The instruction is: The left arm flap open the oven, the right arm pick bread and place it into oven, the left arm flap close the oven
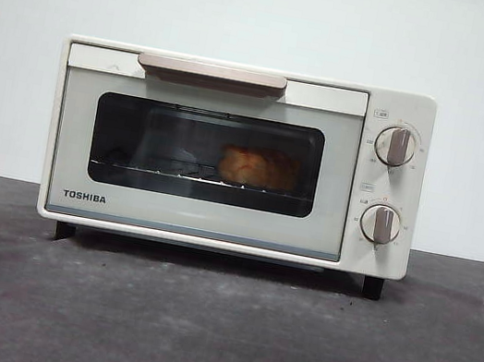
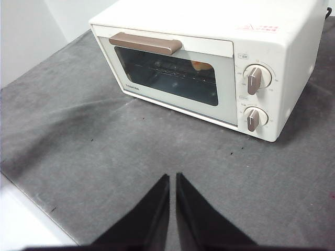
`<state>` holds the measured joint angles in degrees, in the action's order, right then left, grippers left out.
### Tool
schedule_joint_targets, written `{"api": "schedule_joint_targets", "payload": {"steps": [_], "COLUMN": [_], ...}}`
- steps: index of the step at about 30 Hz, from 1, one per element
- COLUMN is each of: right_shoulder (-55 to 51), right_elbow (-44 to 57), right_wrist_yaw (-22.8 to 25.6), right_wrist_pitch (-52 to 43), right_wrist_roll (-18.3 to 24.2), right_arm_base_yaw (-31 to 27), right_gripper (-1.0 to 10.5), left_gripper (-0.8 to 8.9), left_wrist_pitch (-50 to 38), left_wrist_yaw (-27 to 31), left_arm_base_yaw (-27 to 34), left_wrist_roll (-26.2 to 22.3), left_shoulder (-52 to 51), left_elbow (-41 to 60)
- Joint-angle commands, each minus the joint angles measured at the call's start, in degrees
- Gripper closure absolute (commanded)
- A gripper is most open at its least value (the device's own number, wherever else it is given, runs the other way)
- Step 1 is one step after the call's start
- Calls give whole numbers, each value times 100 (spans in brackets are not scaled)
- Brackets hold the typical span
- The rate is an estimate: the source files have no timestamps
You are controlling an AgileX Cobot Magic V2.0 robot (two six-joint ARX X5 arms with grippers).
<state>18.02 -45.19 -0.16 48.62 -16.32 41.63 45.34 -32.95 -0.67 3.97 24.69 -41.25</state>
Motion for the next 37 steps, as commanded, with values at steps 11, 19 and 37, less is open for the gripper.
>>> {"api": "schedule_joint_targets", "payload": {"steps": [11, 19, 37], "right_shoulder": [13, 13, 13], "right_elbow": [-66, -66, -66], "right_wrist_yaw": [20, 20, 20], "right_wrist_pitch": [-59, -59, -59], "right_wrist_roll": [28, 28, 26], "right_arm_base_yaw": [57, 57, 57], "right_gripper": [929, 929, 929], "left_gripper": [801, 801, 801], "left_wrist_pitch": [-1867, -3753, -3462], "left_wrist_yaw": [9, 1058, 3071], "left_arm_base_yaw": [59, 175, 170], "left_wrist_roll": [-238, -83, 83], "left_shoulder": [-699, -1412, -2450], "left_elbow": [1482, 3366, 4057]}}
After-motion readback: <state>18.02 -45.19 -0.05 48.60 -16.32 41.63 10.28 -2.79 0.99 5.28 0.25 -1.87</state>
